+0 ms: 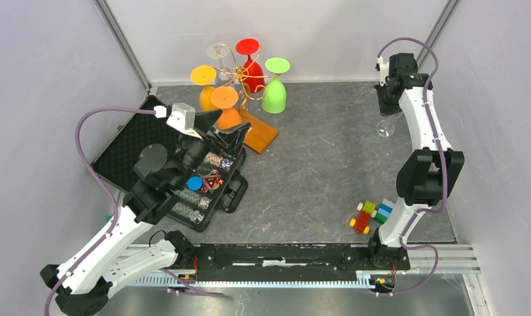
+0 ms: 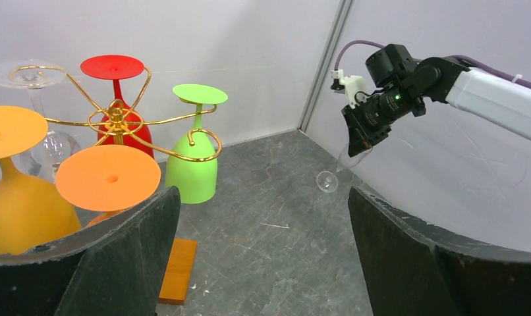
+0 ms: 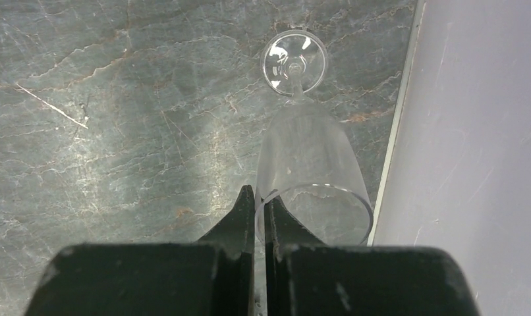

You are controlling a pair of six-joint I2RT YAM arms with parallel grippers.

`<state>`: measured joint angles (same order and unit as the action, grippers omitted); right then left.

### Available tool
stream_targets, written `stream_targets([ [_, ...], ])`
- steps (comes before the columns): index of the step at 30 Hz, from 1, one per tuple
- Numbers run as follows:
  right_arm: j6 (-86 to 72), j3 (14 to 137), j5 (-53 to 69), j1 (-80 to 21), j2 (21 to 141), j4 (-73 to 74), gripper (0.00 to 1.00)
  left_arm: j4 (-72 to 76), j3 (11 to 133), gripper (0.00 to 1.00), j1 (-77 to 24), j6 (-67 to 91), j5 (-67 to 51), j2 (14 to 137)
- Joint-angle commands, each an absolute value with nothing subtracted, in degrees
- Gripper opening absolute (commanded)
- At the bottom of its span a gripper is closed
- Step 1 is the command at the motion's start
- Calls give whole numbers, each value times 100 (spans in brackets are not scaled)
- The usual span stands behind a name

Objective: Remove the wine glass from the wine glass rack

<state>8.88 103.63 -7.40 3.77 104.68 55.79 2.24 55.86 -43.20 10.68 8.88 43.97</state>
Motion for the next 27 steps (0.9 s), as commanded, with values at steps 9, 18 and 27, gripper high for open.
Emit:
stream_targets([
  [9,896,10707,-836,387,10678,5634,12,589,5572,100,-4306,1450,595,4550],
  [18,919,11000,-856,460,10768,5616,39,606,5581,100,-4307,1494,493,4623],
  [27,844,11291,-796,618,11001,5546,41,615,5581,100,-4307,1529,442,4707],
])
